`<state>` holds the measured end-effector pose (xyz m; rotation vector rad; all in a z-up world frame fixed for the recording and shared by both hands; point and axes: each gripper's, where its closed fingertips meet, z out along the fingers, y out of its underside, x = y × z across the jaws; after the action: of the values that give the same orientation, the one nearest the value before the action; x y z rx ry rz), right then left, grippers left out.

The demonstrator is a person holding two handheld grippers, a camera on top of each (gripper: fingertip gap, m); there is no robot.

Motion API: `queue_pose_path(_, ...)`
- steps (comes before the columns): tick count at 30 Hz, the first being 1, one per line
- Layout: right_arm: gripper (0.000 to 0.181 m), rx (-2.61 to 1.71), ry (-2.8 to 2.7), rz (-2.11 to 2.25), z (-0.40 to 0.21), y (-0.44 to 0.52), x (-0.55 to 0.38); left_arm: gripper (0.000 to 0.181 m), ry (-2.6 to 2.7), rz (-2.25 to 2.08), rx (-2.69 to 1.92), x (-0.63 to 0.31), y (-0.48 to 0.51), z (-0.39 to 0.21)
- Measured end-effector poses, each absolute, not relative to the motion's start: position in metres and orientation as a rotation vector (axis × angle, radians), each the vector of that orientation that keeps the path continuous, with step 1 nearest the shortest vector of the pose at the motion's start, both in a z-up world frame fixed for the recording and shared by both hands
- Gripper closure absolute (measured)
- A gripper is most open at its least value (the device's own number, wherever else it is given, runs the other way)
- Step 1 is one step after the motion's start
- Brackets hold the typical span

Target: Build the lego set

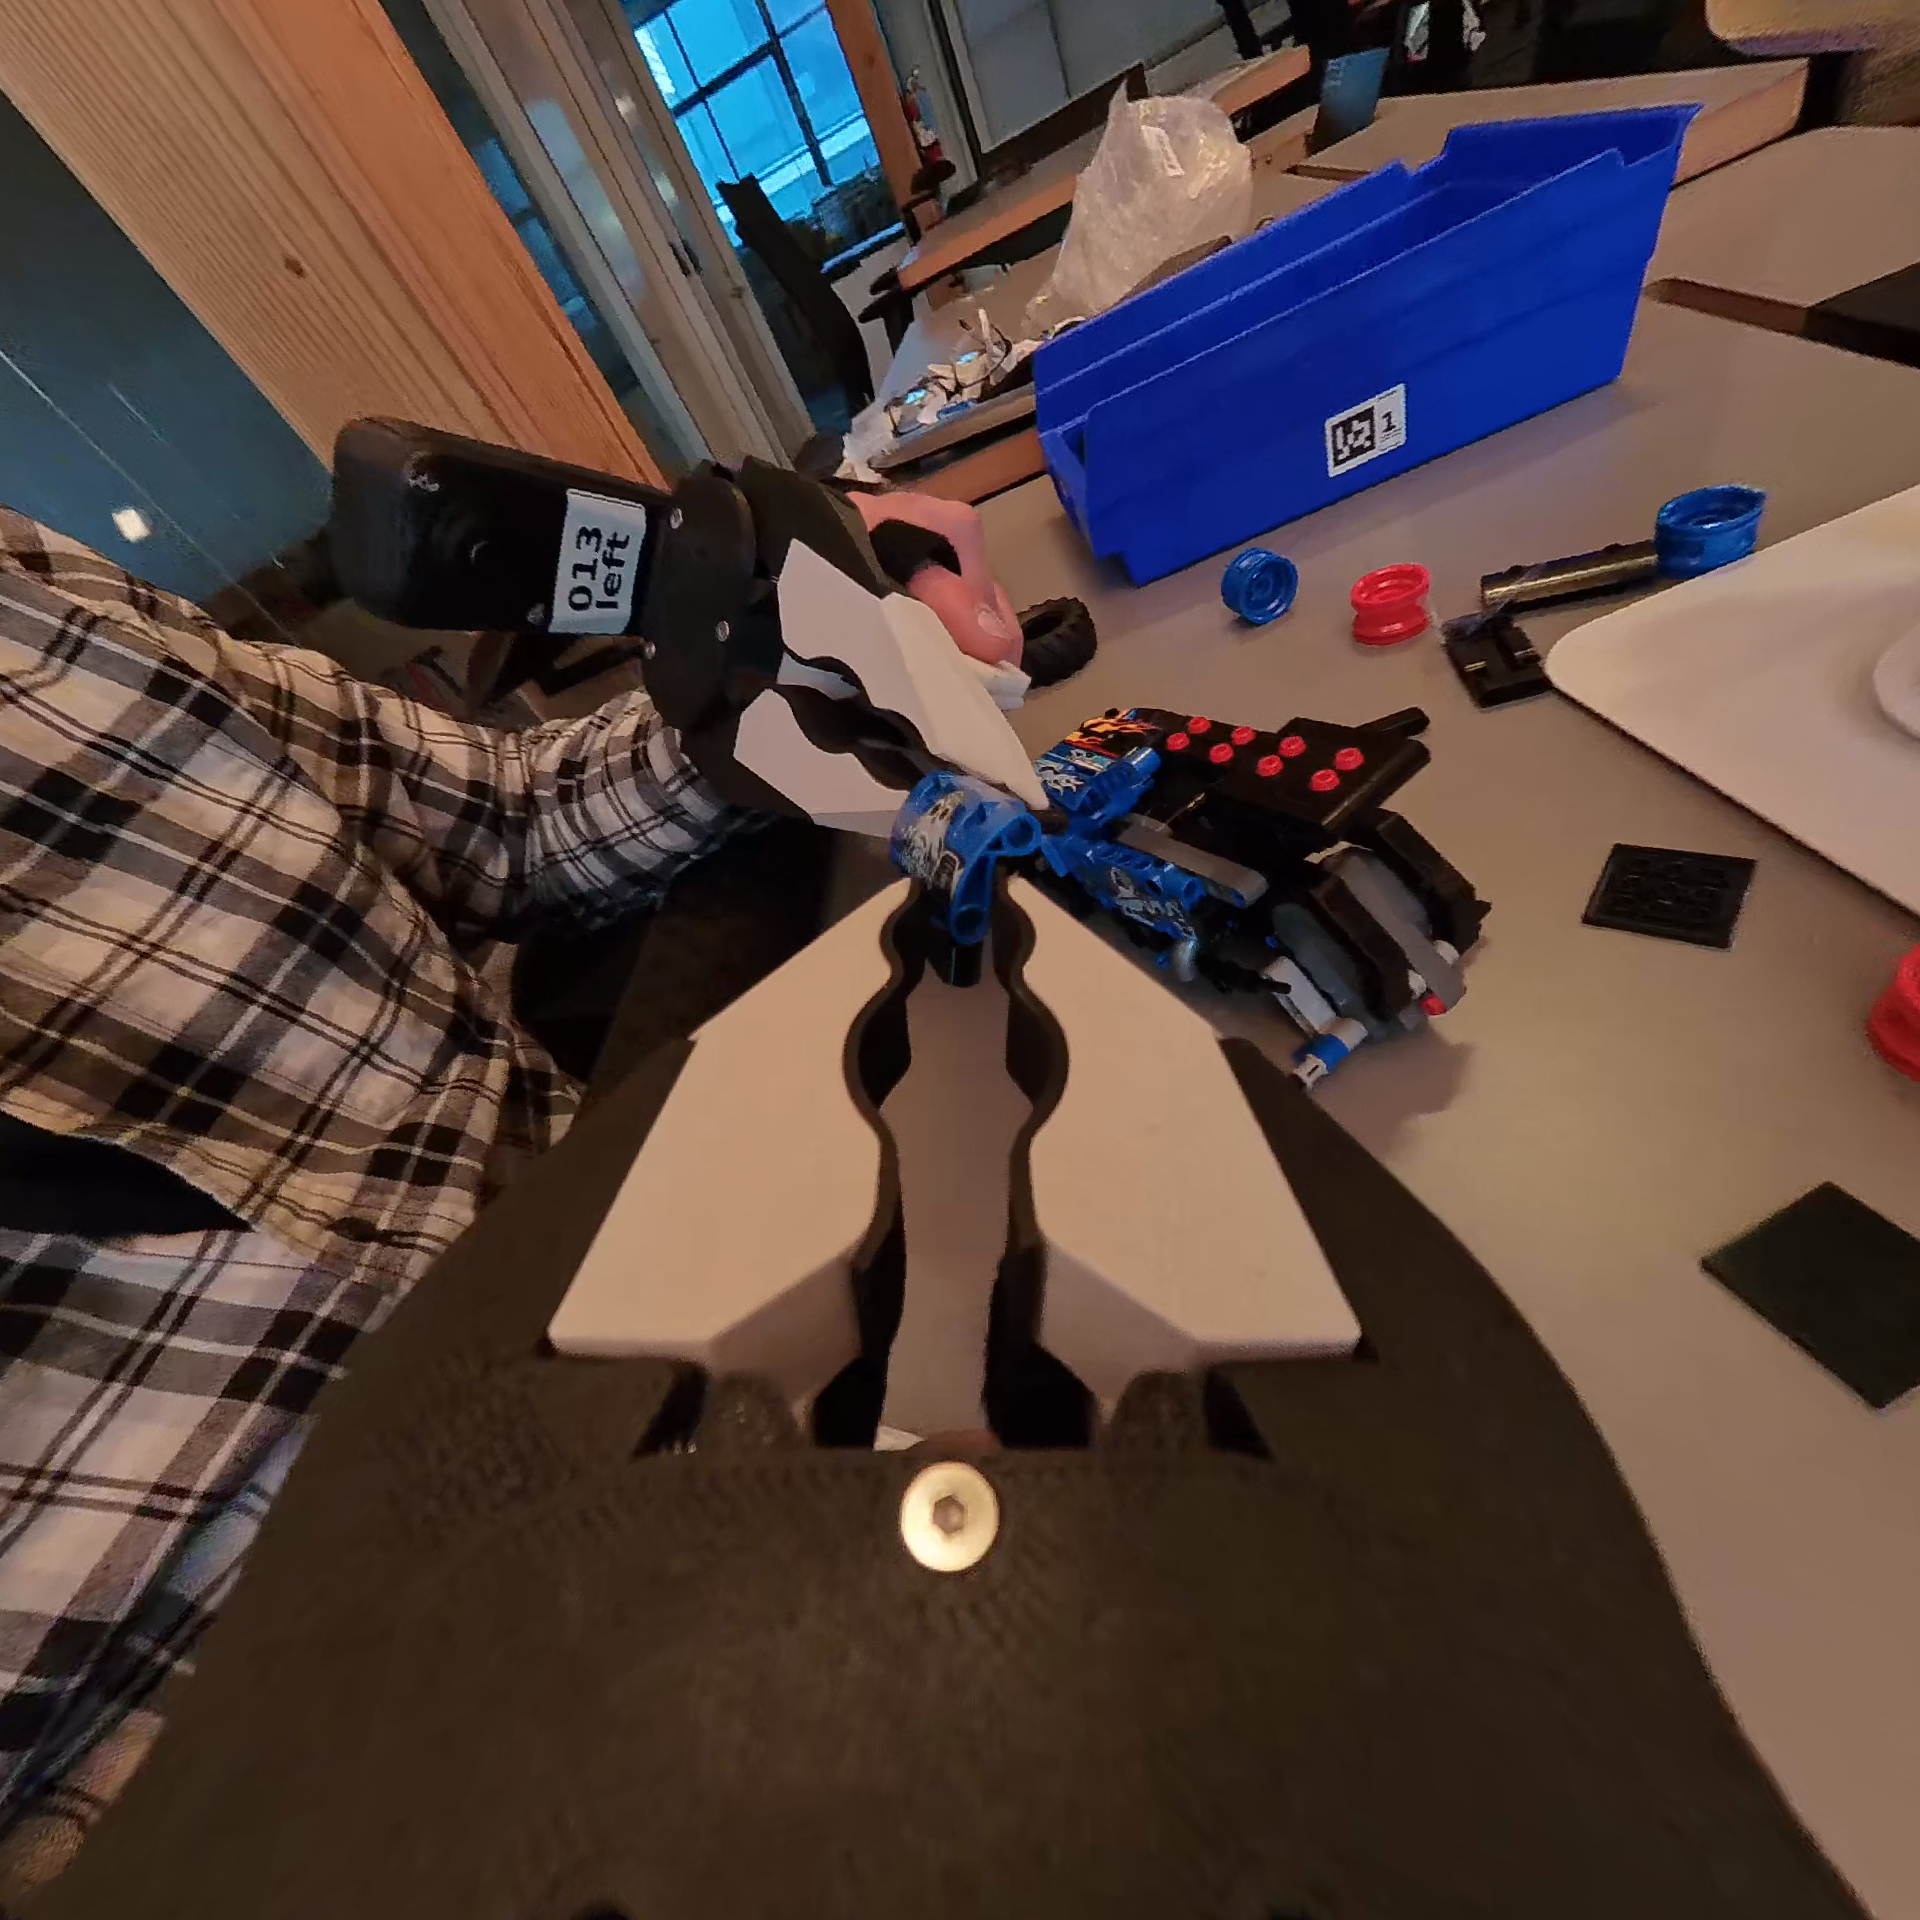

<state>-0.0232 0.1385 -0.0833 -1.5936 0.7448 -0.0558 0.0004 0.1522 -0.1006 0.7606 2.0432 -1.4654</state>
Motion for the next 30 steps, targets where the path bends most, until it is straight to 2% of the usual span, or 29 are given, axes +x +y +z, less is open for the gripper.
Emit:
queue_pose_path(15,0.165,-1.600,0.752,-0.100,-0.0839,0.1339,-0.0201,0.178,2.064,-1.478,0.730,0.0027,0.1520,-0.0997)
queue_pose_path(23,0.168,-1.637,0.744,-0.133,-0.0862,0.1353,-0.0207,0.178,2.078,-1.473,0.734,0.0019,0.1530,-0.1008)
queue_pose_path(30,0.155,-1.684,0.745,-0.215,-0.0885,0.1332,-0.0175,0.178,2.090,-1.470,0.724,0.0028,0.1542,-0.1011)
